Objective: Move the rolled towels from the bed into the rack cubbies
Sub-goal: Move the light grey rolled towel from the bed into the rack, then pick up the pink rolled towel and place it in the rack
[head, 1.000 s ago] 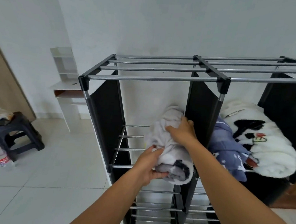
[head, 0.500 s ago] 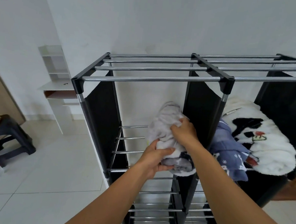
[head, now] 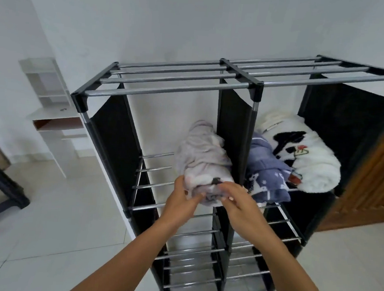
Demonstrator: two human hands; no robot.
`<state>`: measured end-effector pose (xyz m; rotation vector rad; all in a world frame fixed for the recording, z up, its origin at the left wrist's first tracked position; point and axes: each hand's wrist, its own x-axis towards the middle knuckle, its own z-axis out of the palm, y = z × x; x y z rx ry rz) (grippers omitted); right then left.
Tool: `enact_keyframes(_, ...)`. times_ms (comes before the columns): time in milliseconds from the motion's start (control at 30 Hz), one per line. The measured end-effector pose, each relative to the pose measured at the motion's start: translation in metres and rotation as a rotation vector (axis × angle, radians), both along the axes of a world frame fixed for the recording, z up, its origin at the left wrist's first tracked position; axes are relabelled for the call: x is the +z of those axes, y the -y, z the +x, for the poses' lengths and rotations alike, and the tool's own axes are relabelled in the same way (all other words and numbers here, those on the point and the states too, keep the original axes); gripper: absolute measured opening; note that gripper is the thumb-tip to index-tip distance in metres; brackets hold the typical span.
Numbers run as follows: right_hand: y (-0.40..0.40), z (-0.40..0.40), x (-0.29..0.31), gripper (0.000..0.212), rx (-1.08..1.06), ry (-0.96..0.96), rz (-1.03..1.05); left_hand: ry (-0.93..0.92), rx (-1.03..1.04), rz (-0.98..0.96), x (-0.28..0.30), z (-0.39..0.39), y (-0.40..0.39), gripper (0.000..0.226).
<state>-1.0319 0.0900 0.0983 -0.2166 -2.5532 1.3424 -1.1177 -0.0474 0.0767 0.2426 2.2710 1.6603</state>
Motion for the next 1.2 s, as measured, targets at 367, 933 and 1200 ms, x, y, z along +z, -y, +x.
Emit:
enact_keyframes(367, -0.031, 0.200, -0.088, 0.019, -0.592, 0.331, -0.354, -0.187, -1.061, -0.532, -0.037, 0.117, -0.086, 0.034)
enact_keyframes(933, 0.294, 0.673, -0.089, 0.011, -2.270, -0.372, -0.870, 0.092, -2.335, -0.434, -0.047, 0.663, -0.070, 0.014)
enact_keyframes(1200, 0.412, 0.812, -0.113, 0.012, -2.597, -0.663, -0.955, 0.126, -2.570, -0.681, -0.081, 0.880, 0.036, 0.016)
